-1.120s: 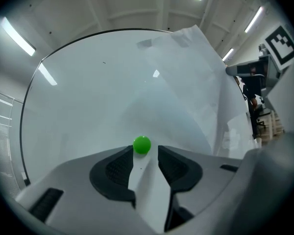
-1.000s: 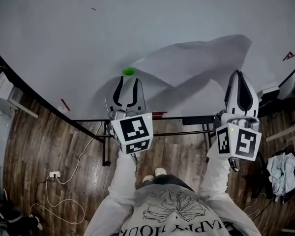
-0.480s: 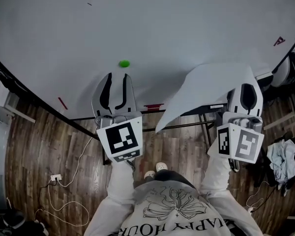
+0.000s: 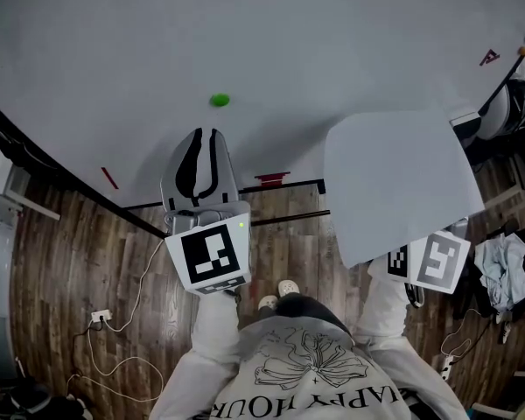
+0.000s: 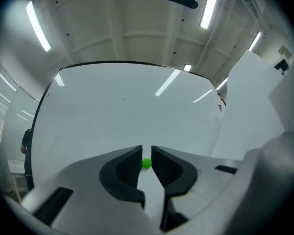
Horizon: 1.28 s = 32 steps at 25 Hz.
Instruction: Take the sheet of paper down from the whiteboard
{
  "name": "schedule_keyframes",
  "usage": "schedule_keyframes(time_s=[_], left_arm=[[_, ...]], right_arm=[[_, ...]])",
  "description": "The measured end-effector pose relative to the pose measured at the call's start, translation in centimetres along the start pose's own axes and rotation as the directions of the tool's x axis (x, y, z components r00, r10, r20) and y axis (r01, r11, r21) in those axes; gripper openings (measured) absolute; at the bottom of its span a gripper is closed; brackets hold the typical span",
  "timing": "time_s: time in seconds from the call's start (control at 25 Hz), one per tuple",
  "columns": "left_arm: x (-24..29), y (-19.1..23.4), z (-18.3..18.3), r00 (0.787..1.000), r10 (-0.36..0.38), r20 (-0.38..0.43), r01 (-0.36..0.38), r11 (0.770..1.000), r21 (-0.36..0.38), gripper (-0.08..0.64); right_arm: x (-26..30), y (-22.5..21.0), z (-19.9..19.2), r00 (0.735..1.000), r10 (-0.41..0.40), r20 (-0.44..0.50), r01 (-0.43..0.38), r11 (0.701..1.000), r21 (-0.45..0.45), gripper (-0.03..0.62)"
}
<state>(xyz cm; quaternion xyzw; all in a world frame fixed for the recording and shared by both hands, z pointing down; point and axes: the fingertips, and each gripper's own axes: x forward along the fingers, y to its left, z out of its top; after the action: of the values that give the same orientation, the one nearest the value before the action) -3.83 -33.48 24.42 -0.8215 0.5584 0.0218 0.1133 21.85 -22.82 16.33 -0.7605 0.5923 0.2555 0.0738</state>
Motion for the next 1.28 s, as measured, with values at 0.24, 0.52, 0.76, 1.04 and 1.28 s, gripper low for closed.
schedule_keyframes(time_s=[0.24, 0.52, 0.76, 1.04, 1.28], left_arm=[[-1.1, 0.6, 0.2, 1.0, 0.006, 0.023, -0.006, 1.0, -0.021, 0.02], [-1.7, 0.4, 0.3, 1.0, 0.009, 0.023, -0.009, 1.0, -0.006, 0.02], [-1.2, 0.5, 0.0, 1.0, 0.016, 0.016, -0.016, 1.0, 0.0, 0.02], [-0.1, 0.8, -0.6, 1.0, 0.02, 0.01, -0.02, 1.0, 0.002, 0.017], [0.2, 0.8, -0.7, 1.0, 0.025, 0.001, -0.025, 1.0, 0.004, 0.015]], right_arm=[[-0.9, 1.0, -0.4, 0.998, 0.021, -0.056, -0.022, 0.999, -0.032, 0.002], [-1.4, 1.5, -0.8, 0.997, 0.04, -0.067, -0.043, 0.998, -0.042, 0.002], [-0.7, 2.2, -1.6, 0.995, 0.062, -0.082, -0.066, 0.997, -0.039, 0.002], [0.4, 2.6, -2.9, 0.993, 0.072, -0.091, -0.076, 0.996, -0.039, 0.002], [1.3, 2.9, -2.4, 0.994, 0.054, -0.099, -0.056, 0.998, -0.024, 0.002]])
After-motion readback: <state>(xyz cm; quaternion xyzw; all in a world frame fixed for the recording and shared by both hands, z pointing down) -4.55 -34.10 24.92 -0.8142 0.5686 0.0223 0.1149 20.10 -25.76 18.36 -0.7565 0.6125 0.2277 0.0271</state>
